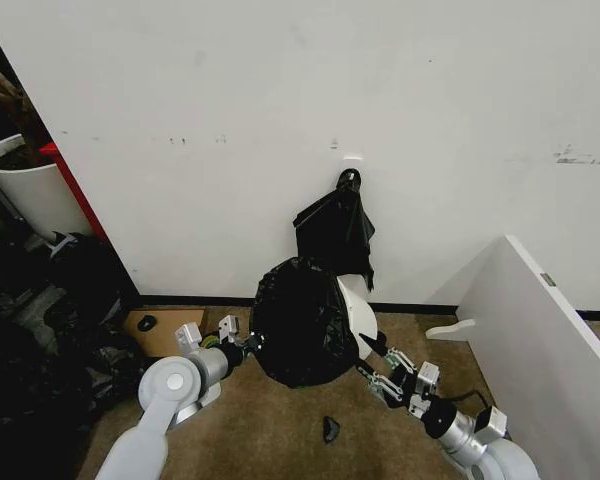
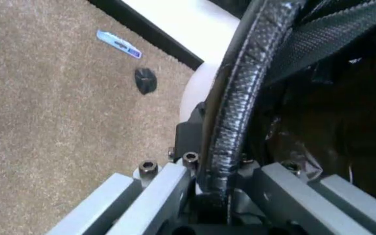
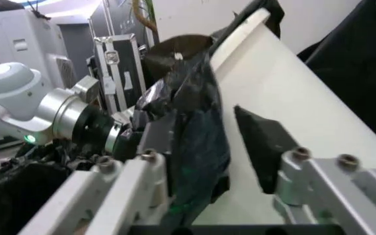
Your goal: Place the garbage bag over the trash bin.
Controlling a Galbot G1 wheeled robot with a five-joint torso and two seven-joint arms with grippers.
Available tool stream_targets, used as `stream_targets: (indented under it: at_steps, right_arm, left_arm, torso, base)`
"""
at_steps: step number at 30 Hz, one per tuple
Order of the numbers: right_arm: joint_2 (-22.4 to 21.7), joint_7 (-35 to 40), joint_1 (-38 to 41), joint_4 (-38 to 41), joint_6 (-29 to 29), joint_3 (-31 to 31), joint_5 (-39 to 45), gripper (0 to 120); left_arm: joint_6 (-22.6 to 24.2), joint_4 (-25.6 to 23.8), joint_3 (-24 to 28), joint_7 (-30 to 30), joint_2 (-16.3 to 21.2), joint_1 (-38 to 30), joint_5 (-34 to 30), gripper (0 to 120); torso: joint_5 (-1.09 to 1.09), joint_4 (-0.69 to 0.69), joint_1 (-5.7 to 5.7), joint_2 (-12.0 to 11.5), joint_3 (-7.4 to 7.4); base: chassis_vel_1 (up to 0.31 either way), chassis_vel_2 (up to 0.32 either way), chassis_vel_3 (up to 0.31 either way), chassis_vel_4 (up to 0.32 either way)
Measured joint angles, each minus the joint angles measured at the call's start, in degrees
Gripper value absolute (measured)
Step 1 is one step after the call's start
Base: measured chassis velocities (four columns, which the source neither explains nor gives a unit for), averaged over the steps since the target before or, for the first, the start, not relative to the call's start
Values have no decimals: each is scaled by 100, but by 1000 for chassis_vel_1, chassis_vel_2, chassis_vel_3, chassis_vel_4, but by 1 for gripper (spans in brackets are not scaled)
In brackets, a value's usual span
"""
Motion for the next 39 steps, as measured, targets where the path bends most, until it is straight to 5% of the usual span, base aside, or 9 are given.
stream_targets:
  at_steps: [8,18,24,39]
  right_arm:
    - [-8,-11,31,-39,73,10,20,1]
    - [37,616,60,-80,213,-92,220,0]
    - [98,1624,-31,-47,215,-132,240,0]
    - [105,1168,-129,-304,401,-76,-650,0]
  left_arm:
    - [-2,-6,23,1,-14,-15,27,0]
    - [2,-91,65,36,-23,61,38,0]
    - [26,-246,172,80,-5,137,43,0]
    - [-166,-381,-21,59,-6,-40,-166,0]
  torso:
    - [0,0,0,0,0]
    - [0,0,0,0,0]
    - [-1,-1,0,0,0]
    - [0,0,0,0,0]
  base:
    - [0,0,0,0]
    - [0,0,0,0]
    - [0,0,0,0]
    - [0,0,0,0]
